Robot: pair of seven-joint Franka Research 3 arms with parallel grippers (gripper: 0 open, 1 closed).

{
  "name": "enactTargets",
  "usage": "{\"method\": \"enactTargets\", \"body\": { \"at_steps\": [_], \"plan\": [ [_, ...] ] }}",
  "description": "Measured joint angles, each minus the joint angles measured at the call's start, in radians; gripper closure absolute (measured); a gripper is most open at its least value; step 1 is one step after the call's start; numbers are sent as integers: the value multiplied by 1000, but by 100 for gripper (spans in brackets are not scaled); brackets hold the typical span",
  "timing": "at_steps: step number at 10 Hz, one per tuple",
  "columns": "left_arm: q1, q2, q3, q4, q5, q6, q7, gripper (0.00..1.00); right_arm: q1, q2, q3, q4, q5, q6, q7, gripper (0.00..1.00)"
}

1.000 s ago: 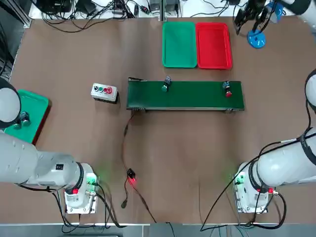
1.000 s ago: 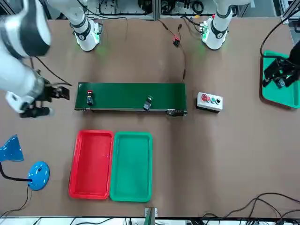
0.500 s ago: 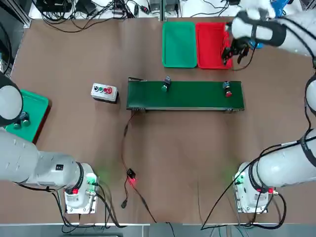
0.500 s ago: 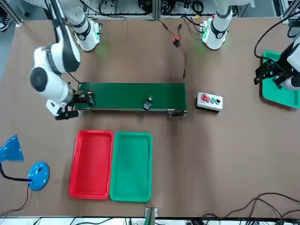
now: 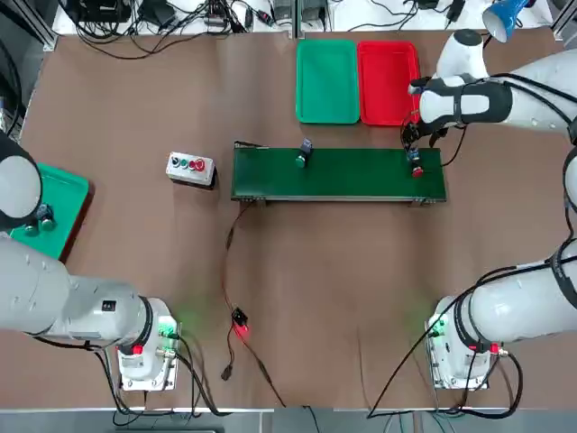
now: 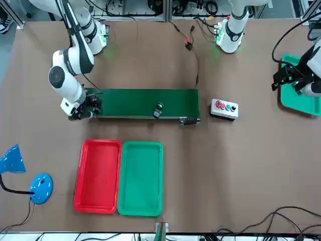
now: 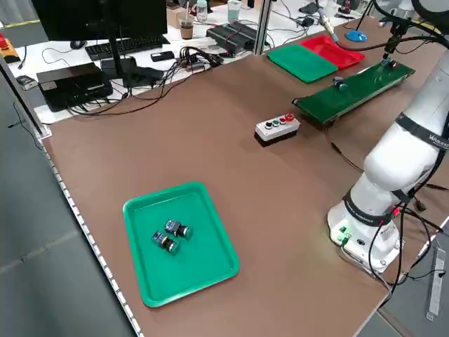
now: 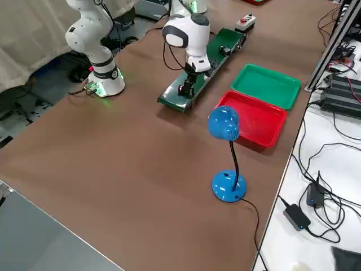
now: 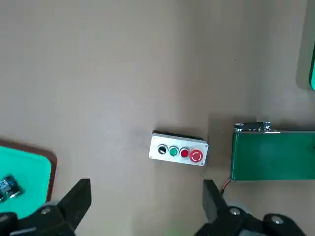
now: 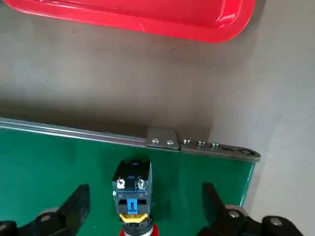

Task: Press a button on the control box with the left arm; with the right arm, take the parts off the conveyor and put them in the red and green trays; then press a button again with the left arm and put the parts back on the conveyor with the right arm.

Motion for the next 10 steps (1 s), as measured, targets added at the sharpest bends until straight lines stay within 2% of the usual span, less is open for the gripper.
{"method": "enactTargets", "body": {
  "at_steps": [4,7,8,9,10],
  "plan": [
    [5,13,3,0,0,0,0,0,7,0,1,-48,0,114,0,4],
    [1,15,3,0,0,0,0,0,9,0,1,-57,0,123,0,10],
    [0,15,3,0,0,0,0,0,9,0,1,-57,0,123,0,15],
    [0,15,3,0,0,0,0,0,10,0,1,-57,0,123,0,32],
    [0,15,3,0,0,0,0,0,11,0,1,-57,0,123,0,34]
  ]
}}
